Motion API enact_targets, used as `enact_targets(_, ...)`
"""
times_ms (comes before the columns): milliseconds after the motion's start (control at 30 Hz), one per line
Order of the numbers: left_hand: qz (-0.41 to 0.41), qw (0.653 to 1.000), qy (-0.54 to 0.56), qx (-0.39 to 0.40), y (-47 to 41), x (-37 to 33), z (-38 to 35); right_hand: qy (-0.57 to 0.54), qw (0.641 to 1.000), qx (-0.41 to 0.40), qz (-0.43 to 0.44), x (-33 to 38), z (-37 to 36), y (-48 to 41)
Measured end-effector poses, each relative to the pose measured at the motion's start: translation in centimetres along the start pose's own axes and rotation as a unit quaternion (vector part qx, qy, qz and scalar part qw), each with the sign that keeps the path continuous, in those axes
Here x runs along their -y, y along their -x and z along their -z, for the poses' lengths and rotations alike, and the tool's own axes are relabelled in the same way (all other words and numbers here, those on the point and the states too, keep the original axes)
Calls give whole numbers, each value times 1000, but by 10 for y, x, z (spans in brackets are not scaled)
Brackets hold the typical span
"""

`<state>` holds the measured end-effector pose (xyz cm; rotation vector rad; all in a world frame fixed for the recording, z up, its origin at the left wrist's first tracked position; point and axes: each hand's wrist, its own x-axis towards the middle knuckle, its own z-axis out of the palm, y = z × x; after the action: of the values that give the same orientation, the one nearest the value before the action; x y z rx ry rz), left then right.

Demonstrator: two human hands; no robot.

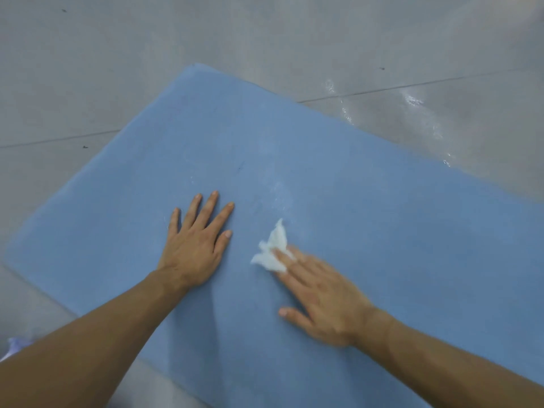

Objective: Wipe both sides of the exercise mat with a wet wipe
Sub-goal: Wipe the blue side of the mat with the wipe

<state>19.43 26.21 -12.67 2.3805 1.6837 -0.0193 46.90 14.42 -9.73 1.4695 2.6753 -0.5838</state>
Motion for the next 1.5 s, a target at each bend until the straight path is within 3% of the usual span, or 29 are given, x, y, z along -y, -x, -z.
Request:
enact_targets(100,-10,1000,-3,9,8,-3,1,76,993,0,87,28,-21,26)
enact_targets(167,-16,1000,0,16,11,-6,2,103,990,-15,95,26,-28,36)
enact_targets(267,-18,1000,6,23,15,-11,3,96,994,-36,24,-1,-22,32)
enact_targets(433,-14,999,11,28,17,-15,3,63,978,-86,-178,-57,6,18)
enact_targets(533,-13,999,15,27,18,-16,3,3,974,-89,-207,-61,13,14)
enact_targets(633,-12,999,18,27,18,-18,2,-23,981,-78,-174,-39,7,13)
enact_targets(767,-28,999,20,32,20,-25,1,-19,998,-36,-51,9,-18,34)
enact_targets(967,-34,999,15,38,22,-27,2,93,992,-29,84,48,-44,74)
enact_targets(1167,-46,998,23,45,21,-34,2,92,991,-83,-58,-24,-24,60)
enact_targets(1367,-45,998,28,44,23,-39,2,22,959,-105,-262,-90,5,52)
enact_targets(1500,-44,998,26,40,24,-40,0,-6,968,-59,-244,-80,1,57)
